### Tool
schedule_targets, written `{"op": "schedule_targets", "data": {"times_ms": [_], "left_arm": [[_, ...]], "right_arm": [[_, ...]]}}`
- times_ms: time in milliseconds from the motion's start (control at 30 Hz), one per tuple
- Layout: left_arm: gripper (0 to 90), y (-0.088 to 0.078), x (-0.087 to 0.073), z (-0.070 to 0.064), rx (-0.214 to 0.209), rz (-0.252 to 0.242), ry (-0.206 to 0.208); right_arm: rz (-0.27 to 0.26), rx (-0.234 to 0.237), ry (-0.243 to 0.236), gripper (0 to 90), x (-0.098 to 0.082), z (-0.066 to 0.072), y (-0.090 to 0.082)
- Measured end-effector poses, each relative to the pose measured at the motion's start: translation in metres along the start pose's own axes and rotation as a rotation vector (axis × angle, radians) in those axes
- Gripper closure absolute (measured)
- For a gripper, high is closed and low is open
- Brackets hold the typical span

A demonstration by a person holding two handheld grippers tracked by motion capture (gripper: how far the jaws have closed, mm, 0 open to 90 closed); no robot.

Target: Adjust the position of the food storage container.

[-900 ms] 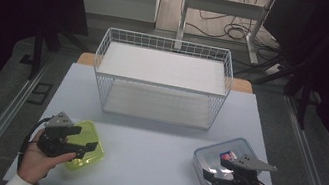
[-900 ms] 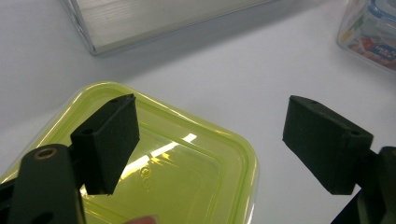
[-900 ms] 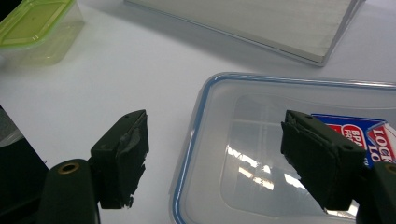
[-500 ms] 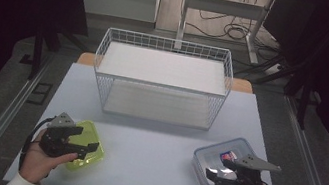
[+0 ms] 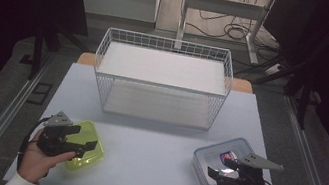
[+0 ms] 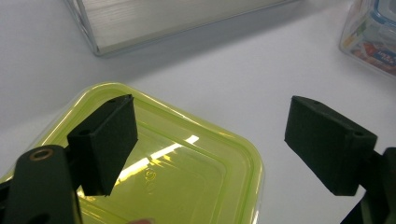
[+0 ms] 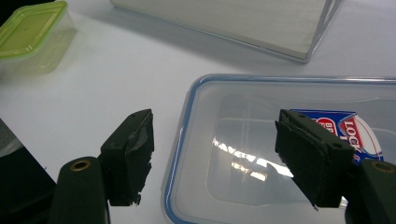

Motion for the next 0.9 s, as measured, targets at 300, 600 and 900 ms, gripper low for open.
{"op": "schedule_targets", "data": {"times_ms": [300,600,900], "left_arm": [[16.7,0.001,-0.001,-0.002,0.001,0.006,0.002],[16.7,0.0,-0.001,-0.005,-0.016,0.007,0.016],[16.7,0.003,-0.001,-0.009,-0.02,0.018,0.03]], "right_arm": [[0.029,-0.005,-0.019,37.1,-0.002,-0.001,-0.006],[0.108,0.009,-0.032,51.2,-0.011,0.003,-0.025],[0.222,-0.005,-0.071,62.0,-0.04,0.002,-0.041]]}}
Point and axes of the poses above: each handheld gripper's, and its own axes: y roughly forward along the jaws, x roughly out of its top, z roughly to its left, the point moved 10 cm from there along y, roughly forward along the jaws, and after that the axes turned 1 degree about y, right-handed, at the moved point
